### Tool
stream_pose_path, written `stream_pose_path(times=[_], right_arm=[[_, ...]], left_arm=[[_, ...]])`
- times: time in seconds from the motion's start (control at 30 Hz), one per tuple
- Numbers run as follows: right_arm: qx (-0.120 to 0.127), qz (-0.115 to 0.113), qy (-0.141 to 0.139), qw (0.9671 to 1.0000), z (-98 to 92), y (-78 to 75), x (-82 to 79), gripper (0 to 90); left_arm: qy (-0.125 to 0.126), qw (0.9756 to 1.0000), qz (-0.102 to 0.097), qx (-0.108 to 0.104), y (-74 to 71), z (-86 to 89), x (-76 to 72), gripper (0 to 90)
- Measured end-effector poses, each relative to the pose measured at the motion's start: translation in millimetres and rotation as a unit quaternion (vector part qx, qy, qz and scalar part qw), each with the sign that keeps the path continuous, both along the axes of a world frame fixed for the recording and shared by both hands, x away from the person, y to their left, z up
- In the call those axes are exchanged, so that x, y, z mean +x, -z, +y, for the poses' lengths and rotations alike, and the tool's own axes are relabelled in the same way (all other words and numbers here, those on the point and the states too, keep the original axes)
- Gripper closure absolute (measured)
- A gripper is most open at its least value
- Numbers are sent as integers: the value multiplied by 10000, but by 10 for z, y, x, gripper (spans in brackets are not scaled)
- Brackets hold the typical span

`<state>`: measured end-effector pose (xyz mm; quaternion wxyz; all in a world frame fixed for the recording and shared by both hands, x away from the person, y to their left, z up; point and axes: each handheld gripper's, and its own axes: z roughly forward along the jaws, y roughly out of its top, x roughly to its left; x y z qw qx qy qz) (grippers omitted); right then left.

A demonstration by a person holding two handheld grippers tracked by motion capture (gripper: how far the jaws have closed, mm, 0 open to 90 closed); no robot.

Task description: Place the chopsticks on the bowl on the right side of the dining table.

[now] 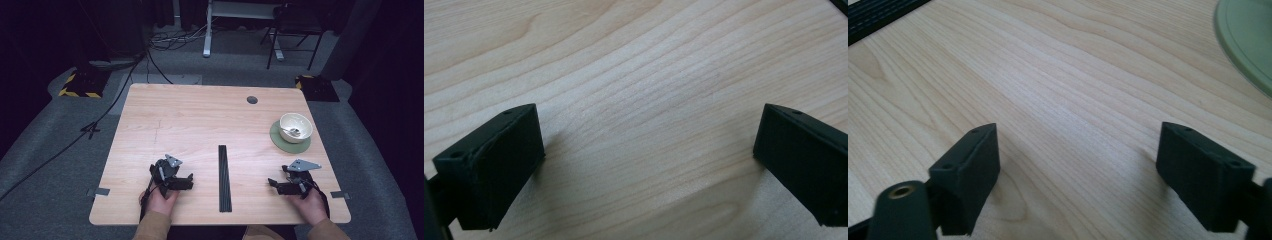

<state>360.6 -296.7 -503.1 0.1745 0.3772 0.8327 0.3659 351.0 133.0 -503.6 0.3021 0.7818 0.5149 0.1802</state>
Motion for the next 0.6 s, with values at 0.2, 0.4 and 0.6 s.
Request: stream_pose_path(times=[0.2,0.4,0.6], right_arm=[[40,47,-25,10000,45,-37,-67,399],[-191,62,-223,9996,133,-118,-144,457],[-175,28,-373,9991,209,-271,-192,464]], left_arm=[[249,9997,6,42,-6,29,40,4],[342,9994,31,53,-8,21,90,4],[340,9994,24,60,-8,21,91,4]])
